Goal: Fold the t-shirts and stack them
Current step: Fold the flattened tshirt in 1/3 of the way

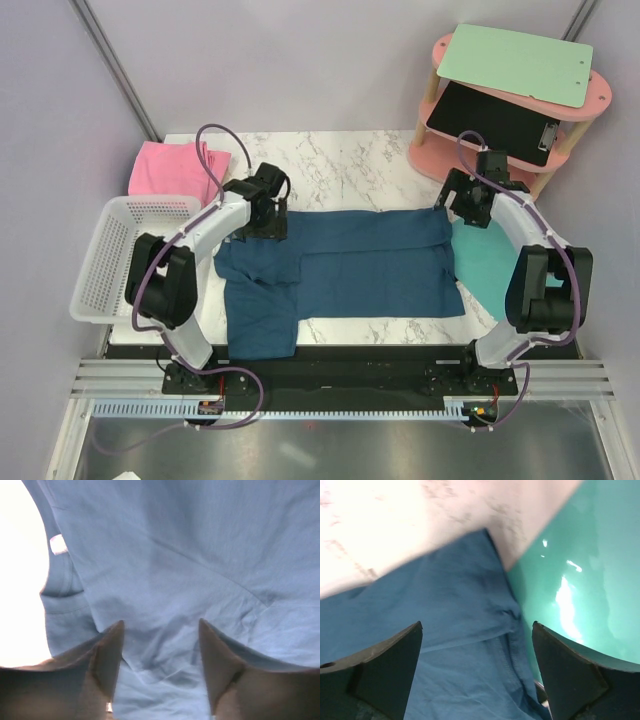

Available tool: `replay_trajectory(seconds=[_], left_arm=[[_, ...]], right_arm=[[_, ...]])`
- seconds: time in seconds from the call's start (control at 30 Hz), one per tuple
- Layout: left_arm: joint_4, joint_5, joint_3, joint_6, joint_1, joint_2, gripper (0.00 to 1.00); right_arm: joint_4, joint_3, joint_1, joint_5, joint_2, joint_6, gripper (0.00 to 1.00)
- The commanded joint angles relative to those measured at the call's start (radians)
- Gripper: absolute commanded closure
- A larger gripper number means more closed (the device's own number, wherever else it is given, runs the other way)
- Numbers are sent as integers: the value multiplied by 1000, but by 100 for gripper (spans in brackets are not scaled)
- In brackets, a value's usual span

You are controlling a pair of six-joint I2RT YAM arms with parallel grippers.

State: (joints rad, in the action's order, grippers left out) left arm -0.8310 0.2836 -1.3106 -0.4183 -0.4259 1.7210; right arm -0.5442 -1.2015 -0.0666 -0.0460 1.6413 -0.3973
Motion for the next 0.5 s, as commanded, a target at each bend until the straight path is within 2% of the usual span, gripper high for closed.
replay_trajectory(seconds=[0.0,0.03,0.17,0.2,0.23,0.27,0.3,0.33,0.37,0.4,0.43,0.47], left_arm=[[33,5,-62,15,27,47,0],[38,-3,-71,18,39,61,0],[59,-72,-128,26,65,138,1],[67,-81,-134,26,67,147,5],[73,-87,-139,26,70,161,43],[75,-96,-142,26,70,167,76],[73,-98,-145,21,72,175,98],[75,-104,-144,23,73,183,98],[73,-112,-141,19,73,186,98],[75,-116,-135,15,73,184,98],[75,-116,-121,12,73,187,98],[73,-110,-115,10,73,192,98]], right_arm=[[73,-39,54,-170,32,17,2],[78,-52,60,-182,55,34,2],[79,-78,221,-158,107,64,2],[78,-84,275,-149,118,64,3],[78,-87,299,-140,139,64,4],[76,-90,319,-127,150,63,12],[73,-92,352,-115,173,60,25],[72,-92,361,-111,184,57,38],[70,-90,369,-106,193,49,72],[67,-83,379,-85,201,45,90],[67,-79,386,-74,215,41,100],[69,-75,387,-57,222,34,100]])
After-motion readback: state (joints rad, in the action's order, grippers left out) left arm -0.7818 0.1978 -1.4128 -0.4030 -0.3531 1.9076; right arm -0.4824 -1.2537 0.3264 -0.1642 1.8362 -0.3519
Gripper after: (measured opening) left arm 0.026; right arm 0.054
